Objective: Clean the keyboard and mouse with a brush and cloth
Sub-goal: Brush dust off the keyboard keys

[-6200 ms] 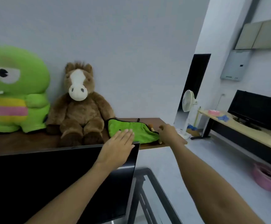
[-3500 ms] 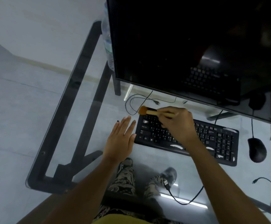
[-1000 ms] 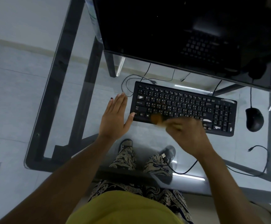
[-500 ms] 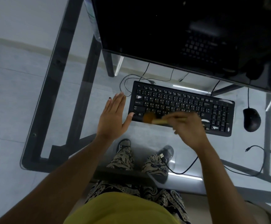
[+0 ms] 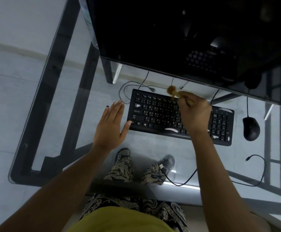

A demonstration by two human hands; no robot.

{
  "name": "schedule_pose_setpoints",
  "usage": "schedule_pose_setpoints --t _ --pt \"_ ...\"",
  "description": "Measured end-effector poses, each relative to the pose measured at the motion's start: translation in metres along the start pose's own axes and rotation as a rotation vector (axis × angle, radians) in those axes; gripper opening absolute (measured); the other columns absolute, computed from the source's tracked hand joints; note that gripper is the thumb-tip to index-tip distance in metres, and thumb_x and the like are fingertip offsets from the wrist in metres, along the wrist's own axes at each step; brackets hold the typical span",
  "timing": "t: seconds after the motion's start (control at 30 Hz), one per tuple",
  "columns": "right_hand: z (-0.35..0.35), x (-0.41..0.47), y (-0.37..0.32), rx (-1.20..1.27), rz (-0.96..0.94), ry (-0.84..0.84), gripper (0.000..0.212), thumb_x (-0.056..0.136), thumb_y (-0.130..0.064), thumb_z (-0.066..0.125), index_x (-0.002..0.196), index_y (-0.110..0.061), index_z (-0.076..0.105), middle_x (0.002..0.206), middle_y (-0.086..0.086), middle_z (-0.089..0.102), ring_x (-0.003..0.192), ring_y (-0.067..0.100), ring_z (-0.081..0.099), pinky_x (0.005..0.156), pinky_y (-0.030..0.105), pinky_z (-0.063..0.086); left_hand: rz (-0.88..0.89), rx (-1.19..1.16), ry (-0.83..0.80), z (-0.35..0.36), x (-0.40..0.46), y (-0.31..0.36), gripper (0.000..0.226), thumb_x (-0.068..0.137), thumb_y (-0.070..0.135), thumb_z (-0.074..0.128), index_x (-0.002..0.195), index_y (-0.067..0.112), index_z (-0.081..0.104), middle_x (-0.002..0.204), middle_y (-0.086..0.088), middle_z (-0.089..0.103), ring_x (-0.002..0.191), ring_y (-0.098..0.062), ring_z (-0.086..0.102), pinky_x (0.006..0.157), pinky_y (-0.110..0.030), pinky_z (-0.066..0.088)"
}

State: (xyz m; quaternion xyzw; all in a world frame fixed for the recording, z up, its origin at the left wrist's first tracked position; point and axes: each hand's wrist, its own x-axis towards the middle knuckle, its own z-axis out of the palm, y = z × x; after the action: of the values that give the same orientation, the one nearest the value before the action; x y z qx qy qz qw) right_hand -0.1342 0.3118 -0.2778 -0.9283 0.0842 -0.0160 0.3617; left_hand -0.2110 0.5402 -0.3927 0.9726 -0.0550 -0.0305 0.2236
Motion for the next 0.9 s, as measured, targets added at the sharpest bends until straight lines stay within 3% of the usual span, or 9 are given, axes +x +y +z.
schedule_pose_setpoints --t 0.1,0.17,0.33,0.43,0.53,0.6,0.7,0.83,0.9 --pt "0.011 0.001 -0.006 0.073 0.042 -0.143 0.020 0.088 -0.014 0.060 0.101 -0.017 0.075 0.060 -0.009 0.064 0.041 0.011 0.045 0.042 0.012 0.036 -0.003 -0.003 0.000 -0.001 0.001 0.001 0.064 0.099 0.046 0.028 0.145 0.002 0.032 0.153 -0.014 0.031 0.144 -0.024 0.022 0.119 -0.041 0.018" --pt "0.013 0.004 -0.010 0.008 0.059 -0.046 0.022 0.088 -0.013 0.058 0.103 -0.015 0.074 0.058 -0.006 0.060 0.039 0.004 0.042 0.042 0.007 0.032 -0.003 -0.005 -0.001 -0.001 0.000 0.001 0.064 0.099 0.046 0.027 0.145 0.002 0.033 0.152 -0.014 0.032 0.144 -0.024 0.023 0.118 -0.042 0.020" --pt "0.020 0.005 -0.021 0.253 0.167 -0.183 0.019 0.089 -0.014 0.059 0.099 -0.017 0.075 0.055 -0.012 0.061 0.047 0.013 0.045 0.043 0.024 0.040 0.004 -0.014 0.005 -0.002 0.001 0.001 0.064 0.099 0.046 0.029 0.144 0.002 0.034 0.151 -0.015 0.034 0.143 -0.025 0.025 0.118 -0.042 0.021" --pt "0.024 0.008 -0.027 0.143 0.163 -0.049 0.020 0.089 -0.014 0.058 0.099 -0.017 0.075 0.053 -0.012 0.059 0.039 0.005 0.041 0.039 0.018 0.036 0.002 -0.014 0.004 -0.002 0.000 0.001 0.064 0.098 0.046 0.030 0.144 0.002 0.034 0.152 -0.014 0.033 0.144 -0.024 0.025 0.118 -0.041 0.020" --pt "0.028 0.011 -0.041 0.407 0.248 -0.176 0.020 0.090 -0.012 0.057 0.097 -0.017 0.075 0.058 -0.004 0.060 0.049 0.010 0.046 0.046 0.023 0.041 0.000 -0.012 0.003 -0.002 0.001 0.001 0.064 0.098 0.046 0.030 0.144 0.002 0.034 0.152 -0.014 0.033 0.144 -0.023 0.025 0.118 -0.042 0.021" --pt "0.035 0.009 -0.045 0.329 0.192 -0.270 0.019 0.091 -0.014 0.058 0.099 -0.016 0.075 0.061 -0.005 0.063 0.049 0.010 0.047 0.047 0.020 0.041 0.002 -0.014 0.000 -0.002 0.001 0.001 0.064 0.098 0.046 0.030 0.145 0.002 0.034 0.152 -0.014 0.033 0.144 -0.023 0.024 0.118 -0.041 0.020" --pt "0.040 0.008 -0.040 0.046 0.085 -0.086 0.020 0.090 -0.016 0.057 0.098 -0.017 0.075 0.059 -0.008 0.065 0.040 0.003 0.045 0.042 0.011 0.036 -0.005 -0.014 -0.002 -0.002 0.000 0.000 0.065 0.098 0.048 0.028 0.145 0.003 0.034 0.152 -0.013 0.032 0.144 -0.023 0.023 0.119 -0.040 0.018" --pt "0.035 0.004 -0.032 0.235 0.147 -0.230 0.020 0.090 -0.013 0.057 0.097 -0.015 0.075 0.051 -0.010 0.058 0.038 0.006 0.039 0.039 0.017 0.033 0.001 -0.026 -0.003 -0.002 0.001 0.000 0.064 0.099 0.047 0.028 0.145 0.003 0.033 0.153 -0.013 0.032 0.144 -0.023 0.023 0.119 -0.041 0.019" --pt "0.031 0.002 -0.022 0.070 0.107 -0.108 0.020 0.090 -0.013 0.057 0.098 -0.014 0.075 0.053 -0.007 0.058 0.036 0.005 0.040 0.039 0.010 0.032 0.002 -0.039 -0.007 -0.001 0.000 -0.001 0.062 0.099 0.044 0.029 0.146 0.004 0.032 0.153 -0.013 0.031 0.144 -0.023 0.022 0.119 -0.042 0.019"
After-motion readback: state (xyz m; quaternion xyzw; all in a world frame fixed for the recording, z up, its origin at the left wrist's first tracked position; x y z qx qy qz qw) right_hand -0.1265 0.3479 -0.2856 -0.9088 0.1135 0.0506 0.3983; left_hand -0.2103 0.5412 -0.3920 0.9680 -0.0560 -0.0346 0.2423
